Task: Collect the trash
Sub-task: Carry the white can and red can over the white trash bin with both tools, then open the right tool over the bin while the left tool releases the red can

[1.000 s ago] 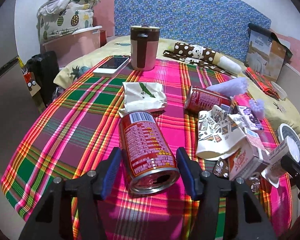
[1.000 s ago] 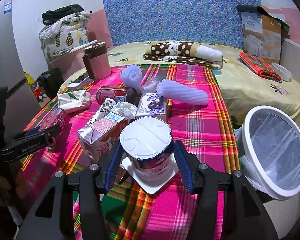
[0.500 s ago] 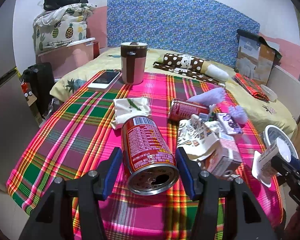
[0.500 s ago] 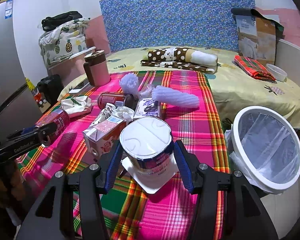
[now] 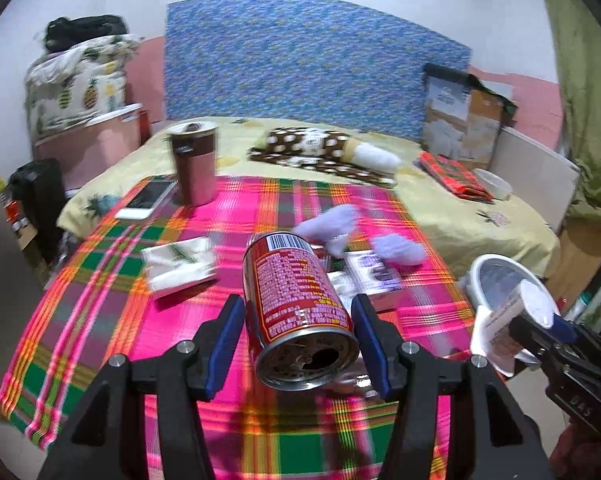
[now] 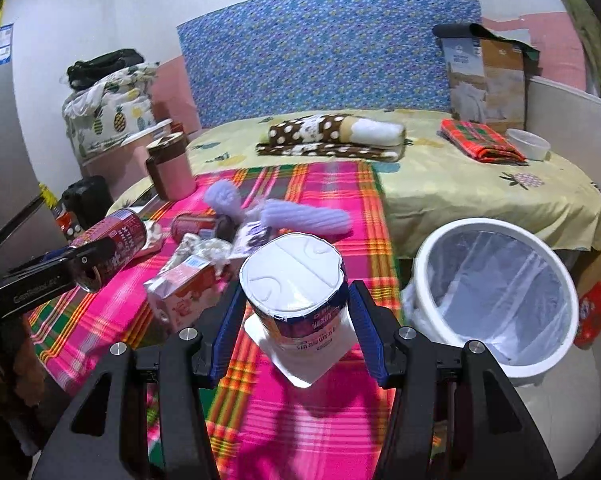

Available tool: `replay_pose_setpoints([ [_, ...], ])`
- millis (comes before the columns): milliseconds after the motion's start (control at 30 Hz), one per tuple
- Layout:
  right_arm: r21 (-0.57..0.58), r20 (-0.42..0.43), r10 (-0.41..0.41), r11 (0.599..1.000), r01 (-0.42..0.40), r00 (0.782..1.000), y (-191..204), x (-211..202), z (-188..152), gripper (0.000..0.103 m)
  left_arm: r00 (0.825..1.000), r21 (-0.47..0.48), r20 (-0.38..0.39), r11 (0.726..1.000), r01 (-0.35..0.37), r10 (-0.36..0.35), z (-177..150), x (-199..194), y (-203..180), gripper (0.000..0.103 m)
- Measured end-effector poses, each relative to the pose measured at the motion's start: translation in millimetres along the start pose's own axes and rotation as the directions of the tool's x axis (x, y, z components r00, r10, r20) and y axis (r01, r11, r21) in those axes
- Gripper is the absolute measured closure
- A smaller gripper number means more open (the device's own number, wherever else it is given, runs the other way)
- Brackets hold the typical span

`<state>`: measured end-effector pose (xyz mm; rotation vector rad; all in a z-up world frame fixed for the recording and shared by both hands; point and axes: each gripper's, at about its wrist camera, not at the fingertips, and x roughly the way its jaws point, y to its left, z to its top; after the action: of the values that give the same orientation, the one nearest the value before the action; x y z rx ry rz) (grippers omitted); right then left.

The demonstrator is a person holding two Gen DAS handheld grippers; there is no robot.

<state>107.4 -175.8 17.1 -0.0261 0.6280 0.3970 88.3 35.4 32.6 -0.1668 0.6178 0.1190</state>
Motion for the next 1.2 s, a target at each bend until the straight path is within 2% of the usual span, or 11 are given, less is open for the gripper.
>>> replay_pose_setpoints([
  [167, 0.037, 0.025, -0.052, 0.998, 0.051, 0.998, -24.7, -9.1, 0.9, 0.048, 0.994, 0.054, -0.016, 0.993, 0.107, -0.106, 8.3, 10.0, -41.1, 0.046],
  [333, 0.089, 0.040, -0.124, 0.989, 0.120, 0.991, -57.1, -18.6, -0.4, 0.048, 0.979, 0.120, -0.044, 0.972, 0.205, -0.201, 10.2, 20.0, -89.4, 0.046],
  [467, 0.139, 0.035, -0.181, 0.975, 0.174, 0.983, -85.0, -23.3, -3.4, 0.048, 0.958, 0.165, -0.084, 0.945, 0.283, -0.273, 8.7, 33.1, -128.2, 0.046],
  [633, 0.186, 0.020, -0.236, 0.956, 0.228, 0.972, -112.9, -28.2, -9.7, 0.048, 0.925, 0.215, -0.146, 0.901, 0.377, -0.352, 4.0, 49.2, -173.2, 0.046],
  [967, 0.237, -0.026, -0.274, 0.932, 0.273, 0.961, -150.2, -19.9, -17.3, 0.048, 0.870, 0.259, -0.253, 0.837, 0.483, -0.423, -5.8, 83.5, -223.8, 0.045],
  [1200, 0.246, -0.070, -0.265, 0.930, 0.274, 0.962, -164.9, -8.4, -21.6, 0.048, 0.840, 0.239, -0.325, 0.822, 0.517, -0.434, -14.7, 108.4, -234.1, 0.045],
])
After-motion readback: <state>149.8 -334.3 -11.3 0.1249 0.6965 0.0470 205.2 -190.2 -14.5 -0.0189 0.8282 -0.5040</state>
